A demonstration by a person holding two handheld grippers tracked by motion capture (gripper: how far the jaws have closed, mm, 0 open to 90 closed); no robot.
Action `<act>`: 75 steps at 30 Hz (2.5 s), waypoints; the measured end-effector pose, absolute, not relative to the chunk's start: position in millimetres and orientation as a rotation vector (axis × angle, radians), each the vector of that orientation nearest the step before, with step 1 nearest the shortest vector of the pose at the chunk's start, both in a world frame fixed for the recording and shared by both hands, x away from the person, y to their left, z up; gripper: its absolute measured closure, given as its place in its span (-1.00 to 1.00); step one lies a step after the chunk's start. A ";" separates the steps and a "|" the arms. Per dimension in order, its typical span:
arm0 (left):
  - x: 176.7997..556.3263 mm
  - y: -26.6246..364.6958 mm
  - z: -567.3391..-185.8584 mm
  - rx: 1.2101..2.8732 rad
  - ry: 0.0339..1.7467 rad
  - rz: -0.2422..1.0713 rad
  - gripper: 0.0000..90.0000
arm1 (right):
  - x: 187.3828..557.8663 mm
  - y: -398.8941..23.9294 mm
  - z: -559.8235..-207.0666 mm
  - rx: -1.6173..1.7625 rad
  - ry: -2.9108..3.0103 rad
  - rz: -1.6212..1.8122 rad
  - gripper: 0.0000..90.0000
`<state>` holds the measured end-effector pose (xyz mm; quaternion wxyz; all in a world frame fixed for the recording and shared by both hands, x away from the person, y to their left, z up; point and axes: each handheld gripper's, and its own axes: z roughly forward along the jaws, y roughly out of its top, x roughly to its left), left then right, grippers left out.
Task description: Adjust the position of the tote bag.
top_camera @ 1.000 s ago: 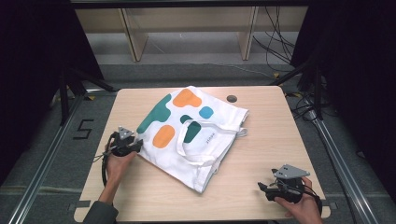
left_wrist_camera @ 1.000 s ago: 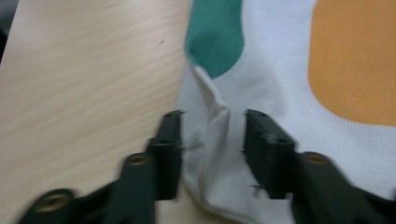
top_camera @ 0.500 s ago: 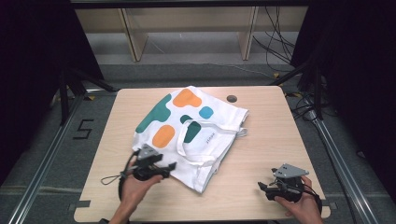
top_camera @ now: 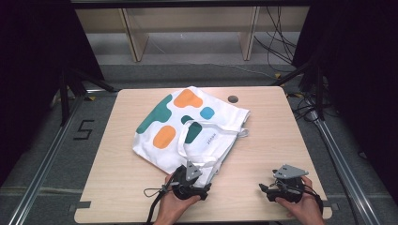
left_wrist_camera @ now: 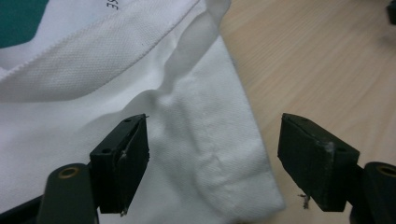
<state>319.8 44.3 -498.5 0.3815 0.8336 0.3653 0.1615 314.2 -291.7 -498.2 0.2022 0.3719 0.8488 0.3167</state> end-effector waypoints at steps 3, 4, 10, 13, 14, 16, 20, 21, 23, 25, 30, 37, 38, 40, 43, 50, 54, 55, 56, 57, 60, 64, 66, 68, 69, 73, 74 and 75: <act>321.2 41.2 -502.5 2.160 0.922 0.487 -0.35 | 313.6 -291.8 -497.9 1.032 2.377 0.868 -0.42; 321.2 40.4 -503.7 2.160 0.915 0.498 -0.35 | 312.7 -291.5 -497.5 1.047 2.376 0.863 -0.42; 318.7 41.8 -505.9 2.191 0.819 0.562 0.14 | 313.6 -290.6 -499.1 1.039 2.389 0.892 -0.42; 320.2 54.8 -501.8 2.186 0.820 0.541 0.37 | 312.1 -290.2 -497.9 1.054 2.374 0.889 -0.42; 320.2 54.8 -501.8 2.186 0.820 0.541 0.41 | 313.0 -291.1 -498.2 1.036 2.372 0.893 -0.42; 322.5 76.2 -498.2 2.158 0.831 0.529 0.48 | 313.9 -292.1 -498.7 1.028 2.383 0.901 -0.42; 320.0 109.7 -492.8 2.109 0.898 0.562 0.58 | 313.8 -293.6 -498.2 1.032 2.373 0.895 -0.42; 319.6 116.7 -491.3 2.103 0.903 0.573 0.59 | 312.2 -293.1 -497.8 1.059 2.379 0.890 -0.42; 318.8 127.8 -489.7 2.093 0.918 0.587 0.60 | 312.4 -293.7 -497.9 1.055 2.379 0.891 -0.42; 317.0 146.3 -488.3 2.112 0.915 0.637 0.63 | 313.9 -293.5 -498.6 1.054 2.387 0.914 -0.42; 312.2 189.1 -491.4 2.048 1.041 0.675 0.65 | 313.8 -293.7 -497.4 1.053 2.374 0.904 -0.42; 314.6 217.9 -490.3 2.026 1.130 0.704 0.63 | 322.4 -282.5 -493.6 1.064 2.350 0.977 -0.36; 315.8 220.9 -491.3 2.045 1.123 0.713 0.63 | 330.7 -273.0 -493.2 1.021 2.341 0.994 -0.36; 315.3 219.4 -492.9 2.017 1.149 0.700 0.62 | 333.9 -268.9 -492.7 1.015 2.348 0.991 -0.36; 317.0 219.8 -492.3 2.031 1.141 0.709 0.61 | 351.1 -251.2 -491.2 0.964 2.321 0.989 -0.08; 318.5 220.1 -494.5 2.004 1.153 0.687 0.59 | 395.4 -218.6 -486.7 0.858 2.288 0.878 0.00; 318.7 222.6 -493.6 2.031 1.148 0.685 0.56 | 408.4 -216.1 -492.1 0.879 2.287 0.867 0.00; 318.8 223.3 -493.0 2.047 1.140 0.688 0.55 | 409.3 -214.7 -493.6 0.883 2.297 0.855 0.00; 318.8 222.9 -493.7 2.041 1.146 0.684 0.55 | 411.1 -212.9 -495.6 0.878 2.307 0.844 0.00; 319.1 221.6 -495.1 2.010 1.160 0.678 0.54 | 412.6 -211.1 -497.1 0.875 2.310 0.833 -0.02; 319.1 221.5 -495.0 2.010 1.164 0.678 0.51 | 418.6 -206.1 -497.2 0.868 2.288 0.834 0.00; 319.2 221.7 -496.0 2.011 1.169 0.680 0.49 | 430.4 -197.2 -501.9 0.877 2.288 0.806 0.05; 319.1 221.2 -495.8 2.007 1.167 0.678 0.48 | 437.7 -192.5 -507.0 0.873 2.284 0.795 0.07; 319.6 221.6 -495.9 2.019 1.162 0.675 0.46 | 443.0 -189.2 -509.8 0.845 2.293 0.775 0.26; 319.7 222.3 -496.9 2.031 1.164 0.665 0.45 | 443.9 -186.5 -511.7 0.833 2.316 0.785 0.45; 319.7 221.5 -497.3 2.013 1.174 0.668 0.38 | 440.4 -182.8 -509.4 0.740 2.295 0.714 0.71; 319.7 221.5 -497.3 2.013 1.174 0.668 0.36 | 439.7 -184.1 -507.7 0.739 2.300 0.724 0.73; 319.8 221.6 -498.0 2.007 1.163 0.664 0.36 | 439.7 -184.1 -507.7 0.739 2.300 0.724 0.73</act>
